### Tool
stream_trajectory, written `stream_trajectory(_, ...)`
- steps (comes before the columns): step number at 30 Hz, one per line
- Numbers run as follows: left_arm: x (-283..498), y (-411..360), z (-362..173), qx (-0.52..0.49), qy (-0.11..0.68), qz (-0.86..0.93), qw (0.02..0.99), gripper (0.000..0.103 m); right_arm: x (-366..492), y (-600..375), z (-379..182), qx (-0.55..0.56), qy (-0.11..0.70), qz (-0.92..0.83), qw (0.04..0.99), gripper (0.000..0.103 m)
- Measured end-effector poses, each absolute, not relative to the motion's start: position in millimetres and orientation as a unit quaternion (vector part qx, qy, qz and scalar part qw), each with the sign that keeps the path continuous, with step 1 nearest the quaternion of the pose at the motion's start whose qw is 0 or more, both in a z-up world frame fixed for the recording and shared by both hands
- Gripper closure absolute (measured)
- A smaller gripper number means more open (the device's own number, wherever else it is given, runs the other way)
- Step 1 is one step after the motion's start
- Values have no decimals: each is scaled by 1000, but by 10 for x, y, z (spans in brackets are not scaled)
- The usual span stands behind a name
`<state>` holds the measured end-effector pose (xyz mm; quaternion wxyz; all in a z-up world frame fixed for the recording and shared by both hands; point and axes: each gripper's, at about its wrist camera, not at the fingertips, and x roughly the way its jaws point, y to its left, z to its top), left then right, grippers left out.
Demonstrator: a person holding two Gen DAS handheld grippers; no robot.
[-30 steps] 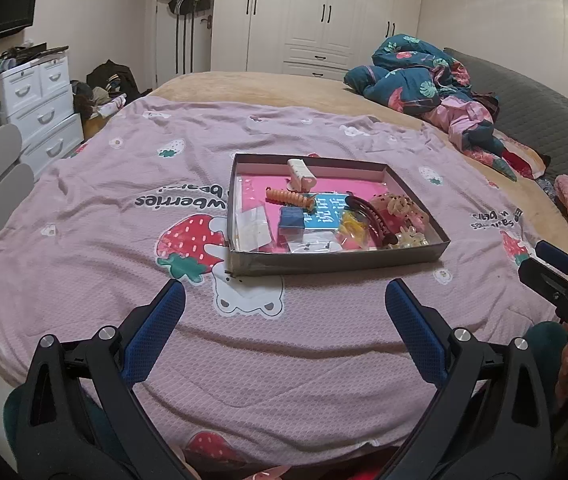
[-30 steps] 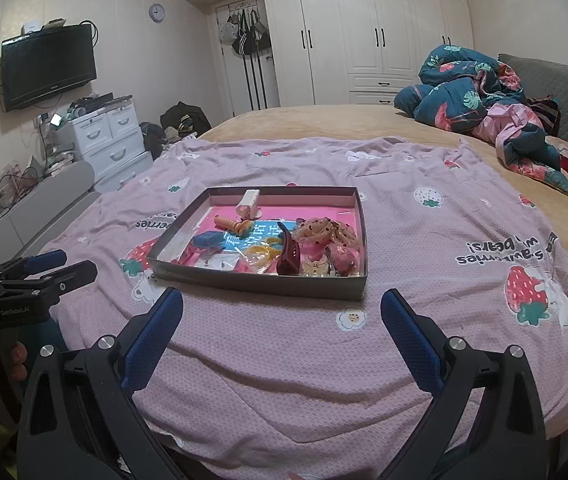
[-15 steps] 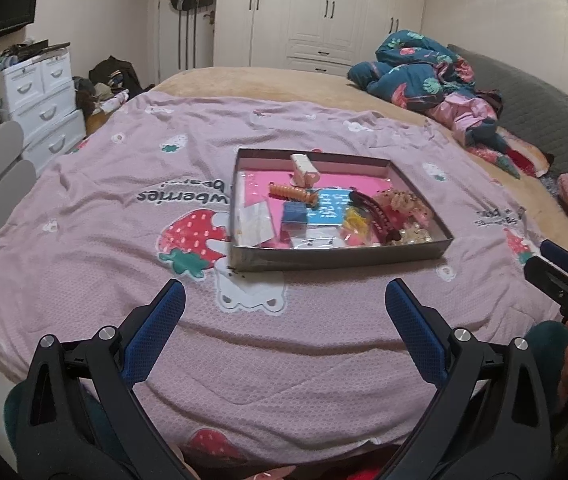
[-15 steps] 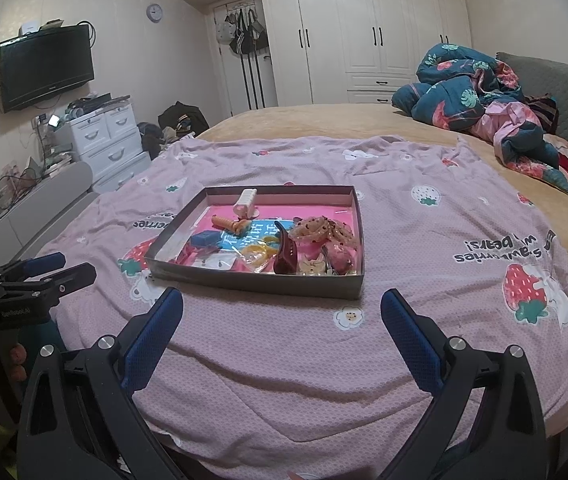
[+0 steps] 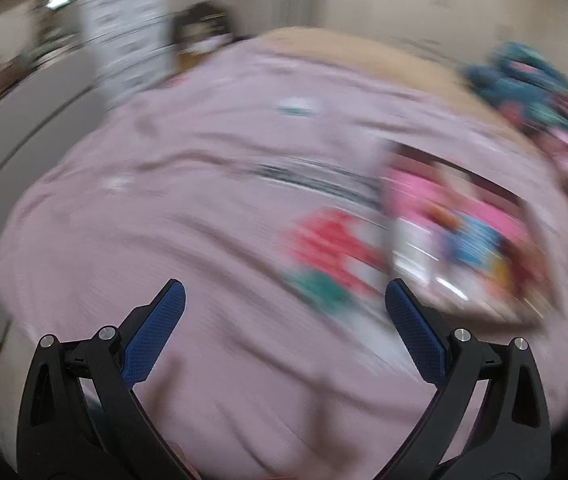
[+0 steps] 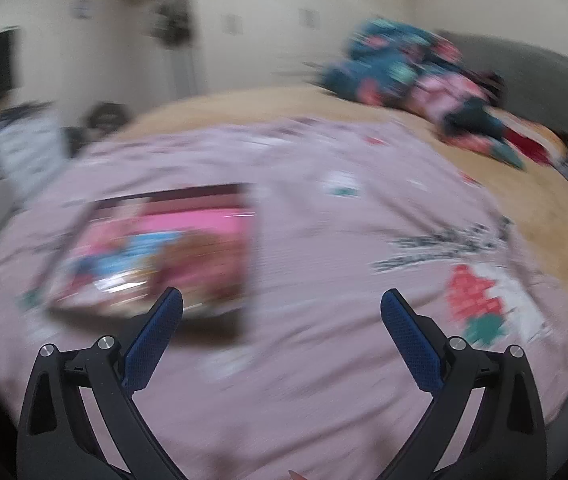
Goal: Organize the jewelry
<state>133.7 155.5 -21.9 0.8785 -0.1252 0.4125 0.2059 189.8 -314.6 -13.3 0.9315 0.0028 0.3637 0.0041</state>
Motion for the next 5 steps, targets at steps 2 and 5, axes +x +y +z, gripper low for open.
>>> stream_trajectory(2,1620,2036,-356,-140,425,275,851,9,2358,-3525,-329,29,401,-56,914,4)
stream_trajectory(5,1957,2613,-540,-170,431,333,821,9,2873,-4055,-574,71,432,-140,888,4)
